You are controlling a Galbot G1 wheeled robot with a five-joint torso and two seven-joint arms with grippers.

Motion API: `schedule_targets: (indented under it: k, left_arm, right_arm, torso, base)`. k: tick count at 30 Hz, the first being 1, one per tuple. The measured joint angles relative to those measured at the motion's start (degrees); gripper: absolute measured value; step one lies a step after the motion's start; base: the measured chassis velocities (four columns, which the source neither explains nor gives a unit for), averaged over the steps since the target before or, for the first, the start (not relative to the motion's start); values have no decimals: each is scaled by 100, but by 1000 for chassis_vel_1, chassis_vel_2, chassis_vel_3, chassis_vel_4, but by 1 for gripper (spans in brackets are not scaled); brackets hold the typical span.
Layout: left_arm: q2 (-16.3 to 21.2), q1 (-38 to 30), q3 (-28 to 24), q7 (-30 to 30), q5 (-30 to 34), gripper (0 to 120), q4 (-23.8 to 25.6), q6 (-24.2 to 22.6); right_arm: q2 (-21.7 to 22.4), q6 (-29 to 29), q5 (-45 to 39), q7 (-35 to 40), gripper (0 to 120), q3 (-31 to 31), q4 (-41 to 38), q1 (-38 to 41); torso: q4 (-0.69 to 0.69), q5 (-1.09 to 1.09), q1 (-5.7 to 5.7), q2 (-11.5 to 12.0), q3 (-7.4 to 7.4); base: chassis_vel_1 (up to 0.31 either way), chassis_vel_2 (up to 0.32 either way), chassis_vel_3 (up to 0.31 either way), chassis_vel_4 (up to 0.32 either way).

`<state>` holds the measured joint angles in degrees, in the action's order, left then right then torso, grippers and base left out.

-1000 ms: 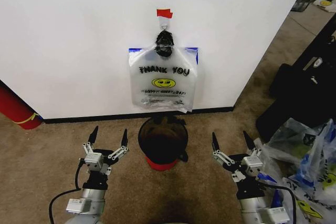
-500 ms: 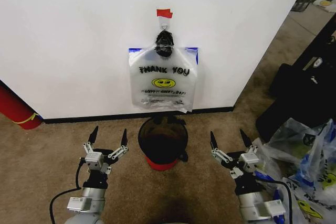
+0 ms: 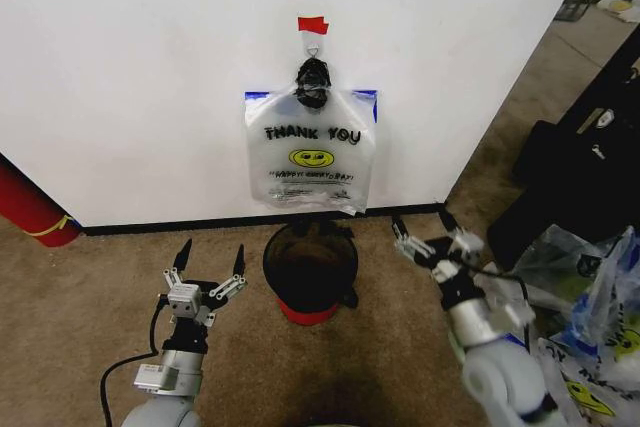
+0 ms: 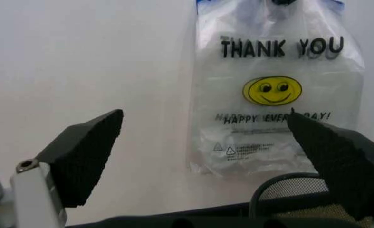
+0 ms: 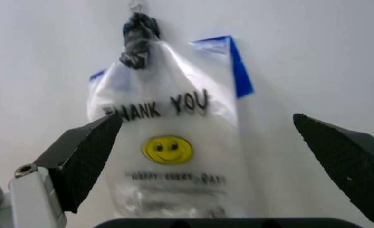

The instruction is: Pick up the garbage bag from the wall and place it over the trash bin.

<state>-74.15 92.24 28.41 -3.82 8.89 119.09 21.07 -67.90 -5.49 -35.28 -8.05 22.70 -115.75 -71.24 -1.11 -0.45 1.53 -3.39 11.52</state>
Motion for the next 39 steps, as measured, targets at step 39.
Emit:
schedule_targets:
  k: [39]
  left_arm:
    - [-302,536,249,-33,-56,100,349,130]
  right_arm:
    - [-1575,1031,-2144,267,61,-1605,2665,3986]
  torso:
    - [1,-1,0,0,-1]
  base:
    - [0,0,0,0]
